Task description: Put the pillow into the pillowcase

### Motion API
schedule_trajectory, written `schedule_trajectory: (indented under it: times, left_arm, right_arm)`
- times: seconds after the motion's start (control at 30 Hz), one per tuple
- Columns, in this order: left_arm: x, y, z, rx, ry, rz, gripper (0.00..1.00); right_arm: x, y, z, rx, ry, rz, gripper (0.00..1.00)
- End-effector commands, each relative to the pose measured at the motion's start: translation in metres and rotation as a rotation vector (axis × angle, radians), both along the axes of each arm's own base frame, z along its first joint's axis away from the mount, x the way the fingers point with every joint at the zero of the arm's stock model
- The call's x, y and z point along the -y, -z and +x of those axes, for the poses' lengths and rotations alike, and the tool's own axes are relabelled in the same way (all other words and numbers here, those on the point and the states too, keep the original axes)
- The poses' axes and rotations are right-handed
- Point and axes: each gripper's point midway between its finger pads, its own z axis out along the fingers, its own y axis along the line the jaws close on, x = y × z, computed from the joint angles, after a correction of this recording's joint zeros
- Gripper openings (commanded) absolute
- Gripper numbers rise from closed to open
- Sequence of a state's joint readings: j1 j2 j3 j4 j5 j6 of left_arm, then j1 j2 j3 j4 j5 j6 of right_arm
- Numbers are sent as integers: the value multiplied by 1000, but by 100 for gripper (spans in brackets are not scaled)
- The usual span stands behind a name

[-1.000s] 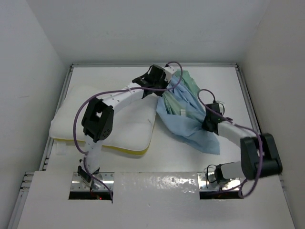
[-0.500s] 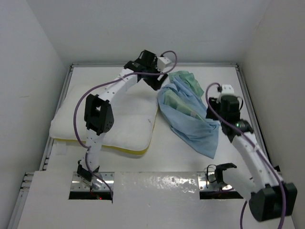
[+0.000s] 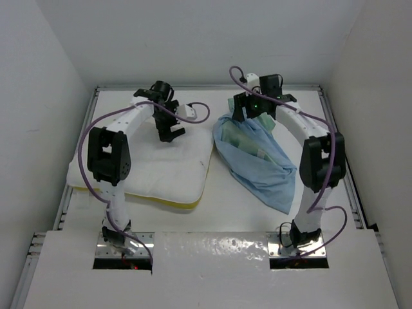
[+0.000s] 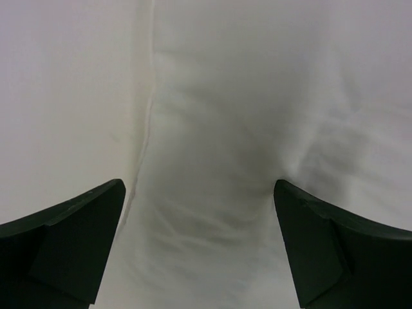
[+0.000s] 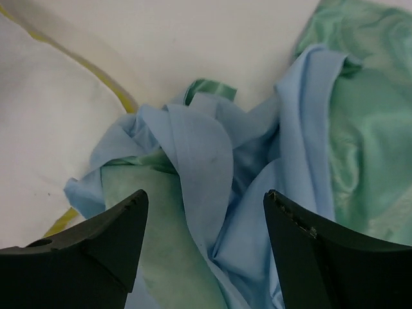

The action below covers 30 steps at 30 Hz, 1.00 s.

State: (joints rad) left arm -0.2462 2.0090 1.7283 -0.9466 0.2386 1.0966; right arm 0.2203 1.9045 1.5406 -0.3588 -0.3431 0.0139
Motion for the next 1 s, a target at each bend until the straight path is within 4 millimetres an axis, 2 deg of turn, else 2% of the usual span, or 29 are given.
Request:
schedule_trajectory:
  times: [0.0,0.07,0.13,0.17,0.2,0.23,0.27,0.33,0.37,0.4,0.5,0.6,0.7,0.83,0.97]
  left_arm:
    - [23,16,-11,-73,171,-26,100]
    - [20,44,-14,-95,154,8,100]
    - [18,59,-13,-80,105,28,100]
    - [11,72,-17,-82,77,59,100]
    - [12,74,-7,-35,49,50,96]
    - [11,75,-5,-21,37,52,91]
    - [10,78,-5,-12,27,55,73]
    - [10,78,-7,-19,17,47,49]
    - [11,78,-11,-34,17,40,7]
    - [12,78,-12,-42,-13,28,0]
    - [13,65,-20,-65,-46,-13,0]
    - [6,38,-28,-38,-74,-35,0]
    - [-2,-3,-35,46,-93,-56,0]
    - [-3,-28,-50,62,-84,-74,0]
    - [-4,-30,-76,-8,-82,-80,0]
  right_arm:
    - [-21,-3,-9,-1,-127,-7,71]
    - [-23,11,-10,-13,-115,-24,70]
    - [-24,15,-3,-1,-82,-6,68]
    - [-20,23,-1,-3,-55,-21,63]
    - [-18,24,5,18,-37,-29,62]
    - [-16,25,9,18,-11,-29,60]
    - [-11,25,14,23,28,-39,57]
    - [-13,22,20,28,36,-27,56]
    - [-15,22,19,15,25,-21,56]
    - [-17,22,18,6,13,-10,58]
    - [-21,20,10,-14,-17,7,60]
    - [-12,24,2,-12,-4,-19,60]
    - [-1,34,-8,-31,10,-34,57]
    - [7,47,-20,-61,17,-46,57]
    - [12,41,-18,-30,37,-28,55]
